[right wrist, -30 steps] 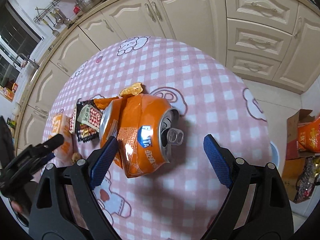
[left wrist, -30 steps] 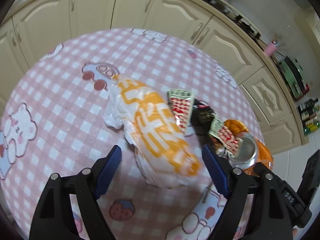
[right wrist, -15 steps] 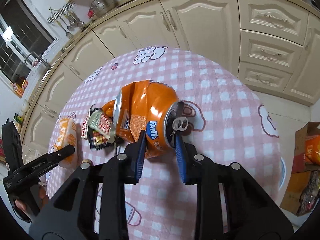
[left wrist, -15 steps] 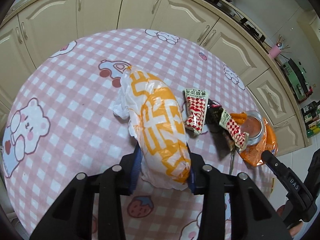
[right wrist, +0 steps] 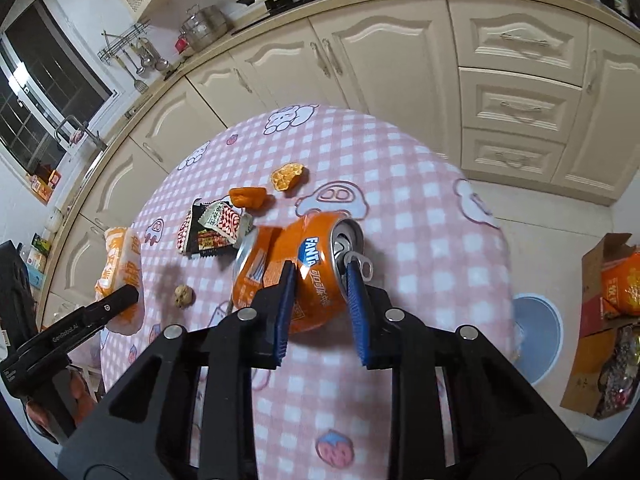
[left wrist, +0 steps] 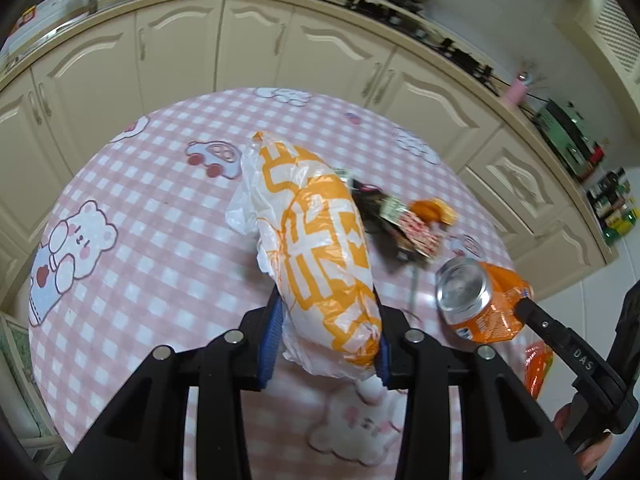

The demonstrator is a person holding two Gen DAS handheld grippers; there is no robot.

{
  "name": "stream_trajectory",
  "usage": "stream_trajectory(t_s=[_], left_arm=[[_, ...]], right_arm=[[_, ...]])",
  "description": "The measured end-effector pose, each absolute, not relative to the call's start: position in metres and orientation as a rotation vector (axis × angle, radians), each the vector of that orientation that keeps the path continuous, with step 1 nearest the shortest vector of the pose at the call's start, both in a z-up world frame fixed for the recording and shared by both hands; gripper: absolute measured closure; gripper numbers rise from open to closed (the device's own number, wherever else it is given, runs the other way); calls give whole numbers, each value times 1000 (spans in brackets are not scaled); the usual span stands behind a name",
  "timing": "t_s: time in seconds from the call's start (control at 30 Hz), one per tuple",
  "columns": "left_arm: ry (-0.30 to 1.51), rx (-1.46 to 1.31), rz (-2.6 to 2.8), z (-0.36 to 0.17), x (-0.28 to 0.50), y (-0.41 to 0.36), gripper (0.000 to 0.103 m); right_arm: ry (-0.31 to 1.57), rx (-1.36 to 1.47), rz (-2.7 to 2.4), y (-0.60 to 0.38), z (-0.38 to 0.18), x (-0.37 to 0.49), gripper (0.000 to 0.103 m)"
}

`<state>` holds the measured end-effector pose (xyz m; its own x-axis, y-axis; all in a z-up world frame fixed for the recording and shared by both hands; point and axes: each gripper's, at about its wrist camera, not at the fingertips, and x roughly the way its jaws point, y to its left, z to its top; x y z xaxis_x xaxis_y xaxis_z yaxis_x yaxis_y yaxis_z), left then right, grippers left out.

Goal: Collect trash
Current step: 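Carry the held bag and can from the table over the wastebasket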

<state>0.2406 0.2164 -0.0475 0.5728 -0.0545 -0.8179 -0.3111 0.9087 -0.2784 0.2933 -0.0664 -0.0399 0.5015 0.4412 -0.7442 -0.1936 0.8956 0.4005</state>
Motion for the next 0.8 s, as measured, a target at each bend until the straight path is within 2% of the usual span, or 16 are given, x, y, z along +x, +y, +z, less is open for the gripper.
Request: stream_trajectory(t_s=[0.5,0.8], left_arm=[[971,-304,-95,-32,219,90,65],[1020,-201,-267,-38,226,-13,65]], right_arm=[[896,400,287,-165,-26,237,77],[895,507,140,-257,-43,214,77]])
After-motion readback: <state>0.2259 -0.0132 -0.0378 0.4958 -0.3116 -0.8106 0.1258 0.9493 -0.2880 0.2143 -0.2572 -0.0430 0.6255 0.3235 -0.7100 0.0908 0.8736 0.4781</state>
